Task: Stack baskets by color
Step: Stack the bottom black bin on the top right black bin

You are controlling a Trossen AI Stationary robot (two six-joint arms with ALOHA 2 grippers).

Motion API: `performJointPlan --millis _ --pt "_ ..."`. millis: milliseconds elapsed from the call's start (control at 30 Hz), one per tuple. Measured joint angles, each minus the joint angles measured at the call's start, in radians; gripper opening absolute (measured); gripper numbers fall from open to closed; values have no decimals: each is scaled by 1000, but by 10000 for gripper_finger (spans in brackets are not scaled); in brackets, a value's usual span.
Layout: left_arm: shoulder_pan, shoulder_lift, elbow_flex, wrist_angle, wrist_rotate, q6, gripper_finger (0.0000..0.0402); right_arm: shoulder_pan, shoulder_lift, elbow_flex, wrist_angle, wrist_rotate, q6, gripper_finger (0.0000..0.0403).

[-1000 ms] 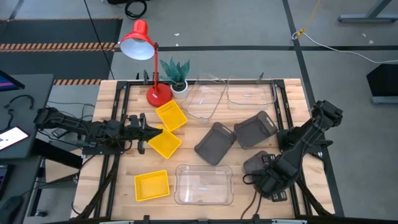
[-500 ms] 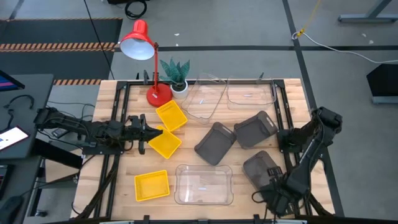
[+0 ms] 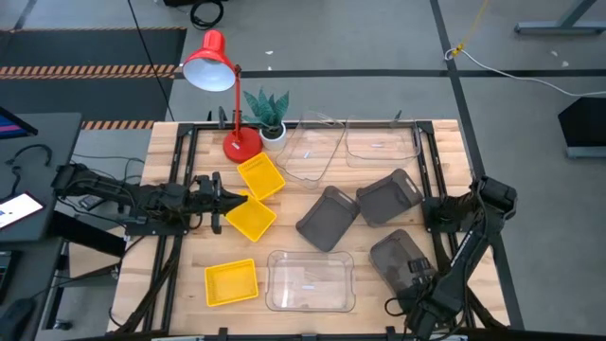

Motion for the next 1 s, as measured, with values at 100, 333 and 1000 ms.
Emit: performJointPlan --millis 100,333,1000 --pt "0 0 0 0 0 3 16 0 0 0 4 0 9 74" --pt "0 0 0 0 0 1 14 0 0 1 50 12 -8 17" --pt "0 0 0 41 0 33 11 -184 -2 343 -179 57 141 4"
